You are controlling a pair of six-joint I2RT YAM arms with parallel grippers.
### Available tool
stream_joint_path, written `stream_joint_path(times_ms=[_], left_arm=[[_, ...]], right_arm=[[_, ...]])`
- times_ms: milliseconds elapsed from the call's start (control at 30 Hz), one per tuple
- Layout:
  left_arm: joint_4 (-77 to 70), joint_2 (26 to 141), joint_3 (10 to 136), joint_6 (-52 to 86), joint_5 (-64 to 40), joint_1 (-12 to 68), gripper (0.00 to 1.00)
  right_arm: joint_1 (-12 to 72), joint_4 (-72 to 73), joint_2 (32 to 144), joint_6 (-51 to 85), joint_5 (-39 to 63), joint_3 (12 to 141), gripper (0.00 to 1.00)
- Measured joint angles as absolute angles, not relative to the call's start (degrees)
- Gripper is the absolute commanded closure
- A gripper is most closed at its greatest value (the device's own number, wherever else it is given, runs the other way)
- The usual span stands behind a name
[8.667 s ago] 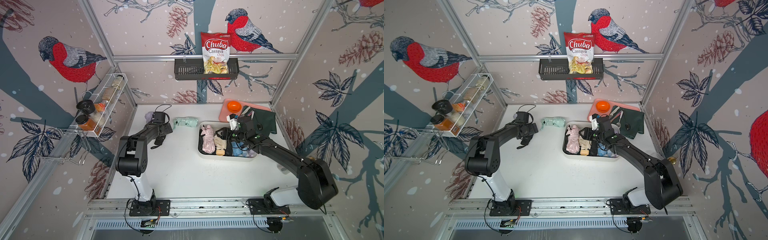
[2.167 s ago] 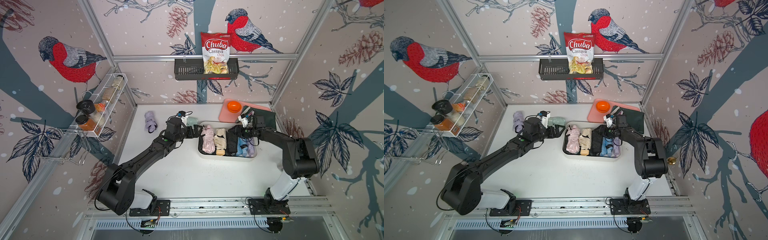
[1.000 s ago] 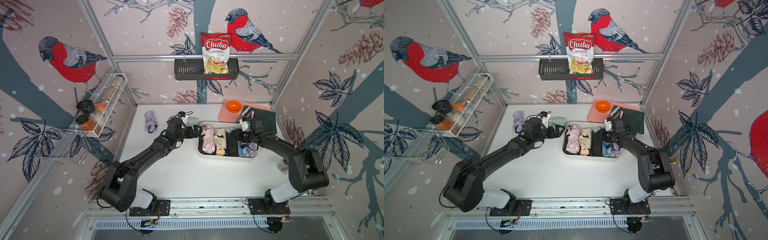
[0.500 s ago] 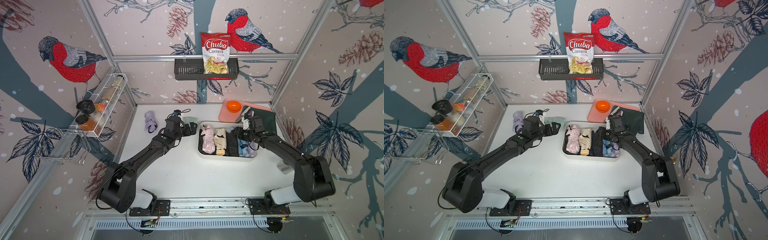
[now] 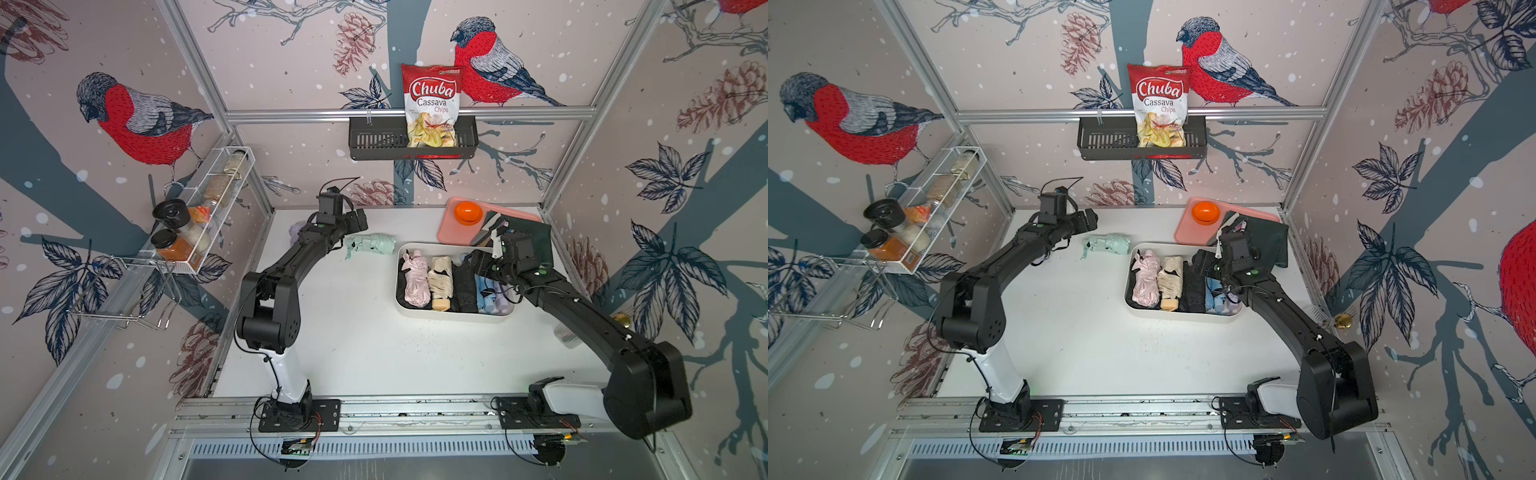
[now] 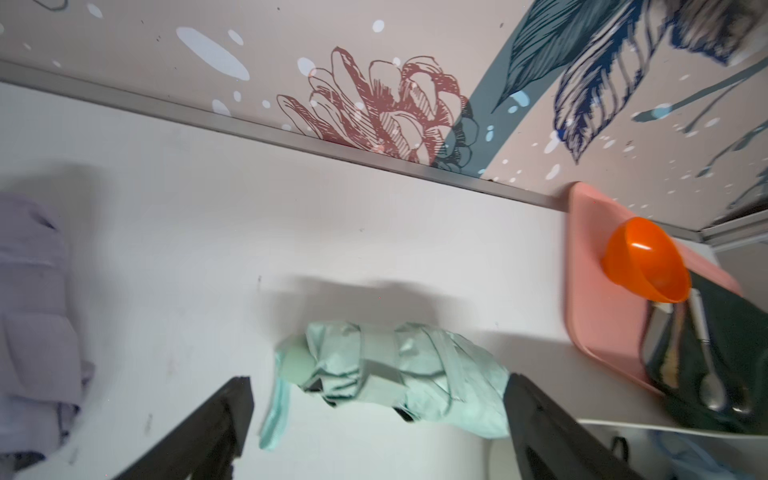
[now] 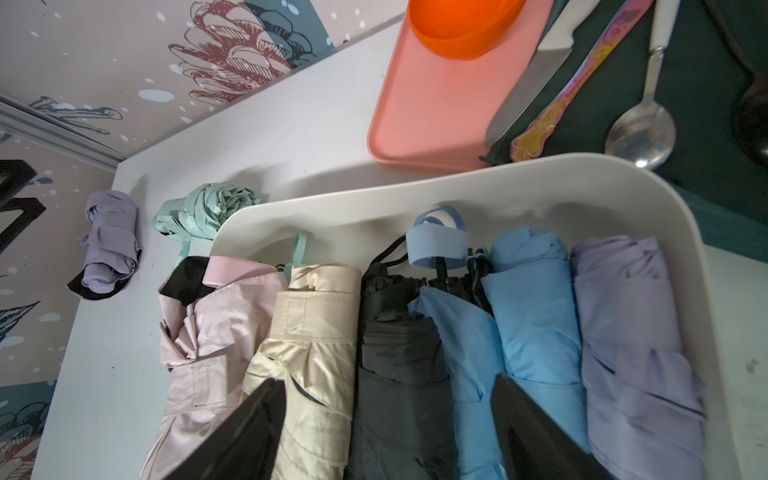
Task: Put the umbrella into the storage box
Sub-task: Pick up the umbrella from the center of the board.
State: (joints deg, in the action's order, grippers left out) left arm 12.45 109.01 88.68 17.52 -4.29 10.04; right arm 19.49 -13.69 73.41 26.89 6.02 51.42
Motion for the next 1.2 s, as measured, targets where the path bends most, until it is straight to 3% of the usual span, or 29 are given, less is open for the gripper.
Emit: stream_joint_path(times_ms=[67, 367, 500, 900, 1200], left_arm=[[16.1, 113.9, 95.3, 13.2, -4.5, 9.4, 0.07], [34.6, 136.9, 128.7, 0.3, -10.8, 8.5, 0.15], [41.8, 143.4, 137.8, -1.8, -13.4, 8.5, 0.16], [49.1, 132.3, 125.1, -23.6, -21.2, 8.6, 0.02], [51.5, 133.1, 120.7, -39.4, -8.6, 16.2, 0.02]], right_arm=[[19.6, -13.7, 72.5, 26.9, 5.6, 51.3, 0.01], [19.7, -13.7, 69.0, 27.3, 3.4, 51.1, 0.0], [19.9, -13.8, 67.9, 27.6, 2.5, 51.1, 0.0], [19.9, -14.1, 67.2, 27.5, 1.4, 51.1, 0.0], [19.8, -14.1, 65.7, 27.6, 1.0, 51.1, 0.0]])
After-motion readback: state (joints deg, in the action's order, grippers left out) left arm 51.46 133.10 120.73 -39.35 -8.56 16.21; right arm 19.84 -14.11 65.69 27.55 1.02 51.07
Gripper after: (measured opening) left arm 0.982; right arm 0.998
